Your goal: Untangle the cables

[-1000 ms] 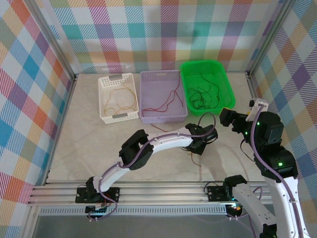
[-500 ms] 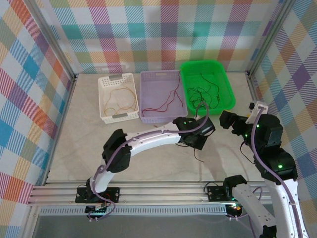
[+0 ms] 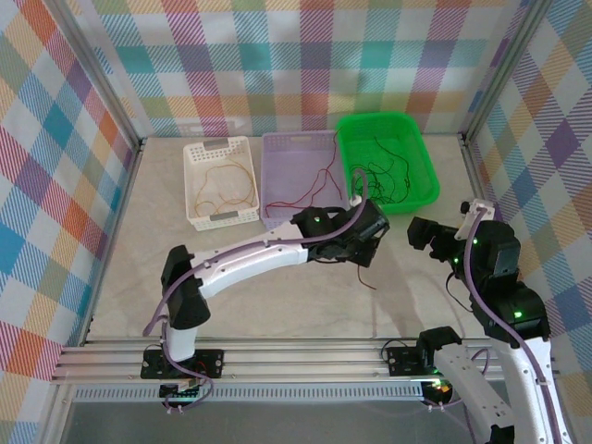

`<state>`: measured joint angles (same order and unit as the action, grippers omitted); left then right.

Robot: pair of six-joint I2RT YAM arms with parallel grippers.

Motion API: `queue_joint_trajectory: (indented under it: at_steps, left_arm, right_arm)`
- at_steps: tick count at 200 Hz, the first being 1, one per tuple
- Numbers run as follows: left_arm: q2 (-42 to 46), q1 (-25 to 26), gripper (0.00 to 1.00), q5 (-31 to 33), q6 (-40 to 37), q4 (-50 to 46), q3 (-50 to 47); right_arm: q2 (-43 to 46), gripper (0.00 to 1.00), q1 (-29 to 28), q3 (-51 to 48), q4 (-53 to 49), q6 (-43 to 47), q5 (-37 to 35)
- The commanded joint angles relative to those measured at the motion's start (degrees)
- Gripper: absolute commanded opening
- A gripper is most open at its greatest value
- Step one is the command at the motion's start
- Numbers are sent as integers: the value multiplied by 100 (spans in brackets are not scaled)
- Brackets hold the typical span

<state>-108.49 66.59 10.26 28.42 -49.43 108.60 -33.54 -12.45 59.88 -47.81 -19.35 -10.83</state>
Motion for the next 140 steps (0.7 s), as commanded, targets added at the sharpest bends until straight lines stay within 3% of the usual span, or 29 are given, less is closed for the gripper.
queue_joint_trajectory:
  at_steps: [1, 81, 140]
  left_arm:
    - [501, 23, 0, 344, -243, -265, 413]
    - [946, -261, 0, 689, -930, -716, 1679]
    - [805, -1045, 0, -70, -1260, -516, 2651]
  right_arm:
    - [93, 100, 5, -76, -43, -114, 45]
    - [125, 100, 8, -147, -63, -235, 113]
    - [69, 100, 5, -239, 6, -311, 190]
